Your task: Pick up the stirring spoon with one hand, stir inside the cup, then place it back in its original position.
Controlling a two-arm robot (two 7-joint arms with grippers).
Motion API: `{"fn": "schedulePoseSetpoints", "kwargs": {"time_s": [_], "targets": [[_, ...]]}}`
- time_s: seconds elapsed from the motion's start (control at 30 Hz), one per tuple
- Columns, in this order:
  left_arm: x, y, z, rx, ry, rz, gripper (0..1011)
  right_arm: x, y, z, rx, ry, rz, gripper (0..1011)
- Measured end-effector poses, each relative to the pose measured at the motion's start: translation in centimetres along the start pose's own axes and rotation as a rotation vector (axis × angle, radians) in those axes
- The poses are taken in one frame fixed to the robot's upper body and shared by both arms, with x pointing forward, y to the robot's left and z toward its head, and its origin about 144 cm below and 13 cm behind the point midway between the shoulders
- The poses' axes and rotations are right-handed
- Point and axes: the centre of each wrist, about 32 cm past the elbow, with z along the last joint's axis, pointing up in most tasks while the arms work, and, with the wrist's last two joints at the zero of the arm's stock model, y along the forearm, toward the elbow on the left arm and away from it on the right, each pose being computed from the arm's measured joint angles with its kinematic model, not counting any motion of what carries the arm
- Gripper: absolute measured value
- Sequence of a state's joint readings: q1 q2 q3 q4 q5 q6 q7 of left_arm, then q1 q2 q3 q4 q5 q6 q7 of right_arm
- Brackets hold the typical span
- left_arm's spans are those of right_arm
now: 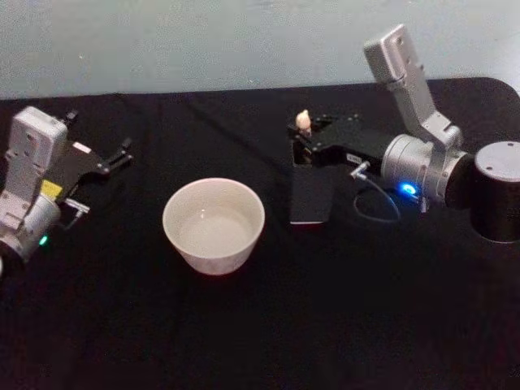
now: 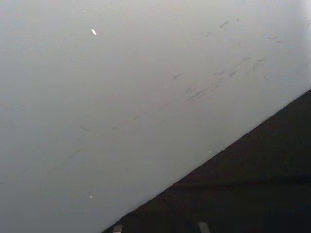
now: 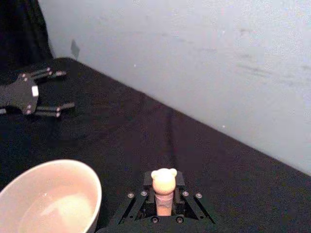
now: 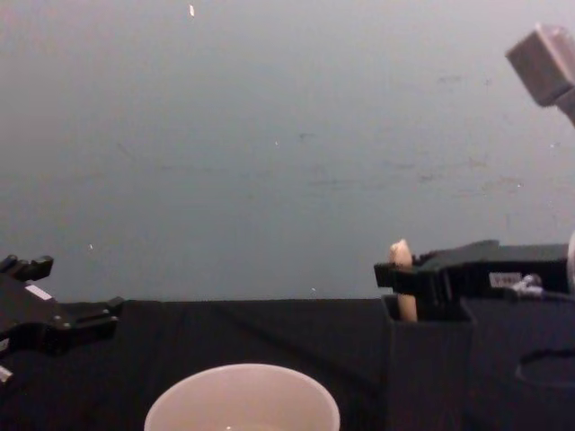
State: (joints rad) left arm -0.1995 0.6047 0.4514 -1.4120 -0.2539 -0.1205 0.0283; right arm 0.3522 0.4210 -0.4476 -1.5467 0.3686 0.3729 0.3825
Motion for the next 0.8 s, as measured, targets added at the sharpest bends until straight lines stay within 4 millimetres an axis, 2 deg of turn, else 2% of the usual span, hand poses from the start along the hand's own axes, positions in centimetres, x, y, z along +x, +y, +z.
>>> {"fn": "schedulePoseSetpoints", "kwargs": {"time_s": [0.8], "targets": [[0.0,0.0,0.0,0.000,0.000,0.000,1001,-0.1,-2.7,3.1,0.232,0.038,-0.036,214]]}}
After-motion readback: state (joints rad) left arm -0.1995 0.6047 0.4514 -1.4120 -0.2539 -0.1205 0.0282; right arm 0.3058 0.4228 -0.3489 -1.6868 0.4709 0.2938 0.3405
